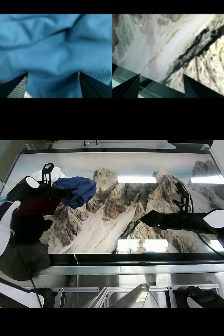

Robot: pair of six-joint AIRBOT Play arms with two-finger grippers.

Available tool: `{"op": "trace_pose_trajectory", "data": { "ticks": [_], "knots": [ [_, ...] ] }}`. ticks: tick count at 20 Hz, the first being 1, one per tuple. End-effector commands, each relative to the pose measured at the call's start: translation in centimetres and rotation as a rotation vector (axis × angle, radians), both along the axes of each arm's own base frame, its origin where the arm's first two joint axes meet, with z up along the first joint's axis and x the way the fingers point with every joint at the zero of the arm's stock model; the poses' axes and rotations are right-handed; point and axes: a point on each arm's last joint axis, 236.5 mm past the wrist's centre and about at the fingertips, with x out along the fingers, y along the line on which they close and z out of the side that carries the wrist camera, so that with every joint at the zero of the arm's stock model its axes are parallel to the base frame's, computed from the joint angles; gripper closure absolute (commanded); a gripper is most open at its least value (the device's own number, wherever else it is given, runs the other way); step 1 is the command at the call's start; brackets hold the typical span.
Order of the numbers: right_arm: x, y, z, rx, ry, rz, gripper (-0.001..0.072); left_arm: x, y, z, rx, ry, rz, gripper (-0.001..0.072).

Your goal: Fold the shirts.

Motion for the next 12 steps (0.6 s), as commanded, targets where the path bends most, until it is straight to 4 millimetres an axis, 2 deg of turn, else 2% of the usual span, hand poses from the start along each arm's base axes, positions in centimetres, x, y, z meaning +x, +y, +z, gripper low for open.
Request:
{"op": "trace_pose_trajectory", "data": {
  "ticks": [1,2,3,4,5,6,8,9,10,12],
  "knots": [
    [0.1,0.0,-0.9,-0.001,0.028,-0.002,0.0124,0.8,-1.6,-2.3,-0.010,0.072,-0.064,0.0017],
    [0.1,0.0,-1.0,-0.002,0.029,-0.002,0.0124,0.6,-1.8,-2.5,-0.016,0.097,-0.081,0.0133],
    [0.1,0.1,-0.9,-0.001,0.029,-0.002,0.0124,0.4,-2.1,-2.5,-0.022,0.121,-0.101,0.0379],
    [0.1,0.1,-0.9,-0.001,0.030,-0.001,0.0125,0.0,-2.4,-2.0,-0.028,0.145,-0.126,0.0672],
    [0.0,0.1,-1.0,-0.001,0.032,0.002,0.0125,-0.2,-2.7,-1.1,-0.037,0.162,-0.145,0.0709],
    [0.0,0.1,-1.0,-0.001,0.035,0.004,0.0125,-0.2,-3.0,0.2,-0.050,0.169,-0.151,0.0710],
    [-0.1,0.1,-1.0,-0.001,0.037,0.006,0.0125,-0.4,-4.6,4.2,-0.092,0.160,-0.190,0.0710],
    [-0.1,0.1,-1.0,-0.001,0.036,0.006,0.0125,-0.6,-5.8,6.8,-0.132,0.141,-0.222,0.0710],
    [-0.1,0.1,-1.0,-0.001,0.035,0.006,0.0125,-1.1,-7.7,10.1,-0.196,0.111,-0.265,0.0710],
    [0.0,0.0,-0.9,-0.011,0.017,0.021,0.0125,-2.8,-12.1,17.8,-0.352,0.019,-0.357,0.0709]
  ]
}}
